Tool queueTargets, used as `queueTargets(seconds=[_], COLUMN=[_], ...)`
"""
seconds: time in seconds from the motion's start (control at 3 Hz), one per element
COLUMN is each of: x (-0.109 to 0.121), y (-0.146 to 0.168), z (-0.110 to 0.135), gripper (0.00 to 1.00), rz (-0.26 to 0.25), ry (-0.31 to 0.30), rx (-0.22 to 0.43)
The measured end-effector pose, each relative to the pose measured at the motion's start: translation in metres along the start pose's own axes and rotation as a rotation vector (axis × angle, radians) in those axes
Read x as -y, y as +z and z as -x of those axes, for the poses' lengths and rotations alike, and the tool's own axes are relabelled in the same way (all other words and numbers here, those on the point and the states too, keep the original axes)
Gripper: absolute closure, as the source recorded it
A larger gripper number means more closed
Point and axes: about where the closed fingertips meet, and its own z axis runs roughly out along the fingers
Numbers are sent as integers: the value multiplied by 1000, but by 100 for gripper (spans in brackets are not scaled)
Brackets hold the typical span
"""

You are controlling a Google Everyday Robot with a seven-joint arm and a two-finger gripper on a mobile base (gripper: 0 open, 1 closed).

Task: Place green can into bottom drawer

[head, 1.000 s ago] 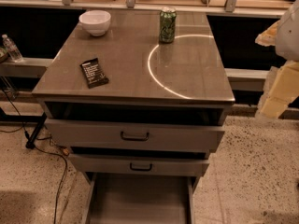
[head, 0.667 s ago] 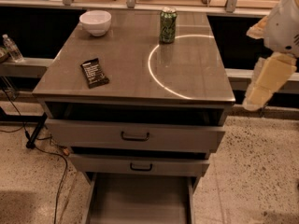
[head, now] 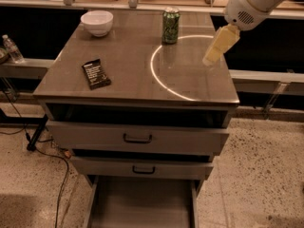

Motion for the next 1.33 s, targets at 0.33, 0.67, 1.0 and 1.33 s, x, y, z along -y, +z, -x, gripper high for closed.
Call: queueTargets(seconds=[0.33,0.67,1.0,1.33], x=[42,45,48,82], y=[19,21,26,65], z=[-1,0,3,27], gripper=[0,0,0,0], rz=[-62,-67,-70,-81], ry=[122,131,149,277], rx=[57,63,78,211])
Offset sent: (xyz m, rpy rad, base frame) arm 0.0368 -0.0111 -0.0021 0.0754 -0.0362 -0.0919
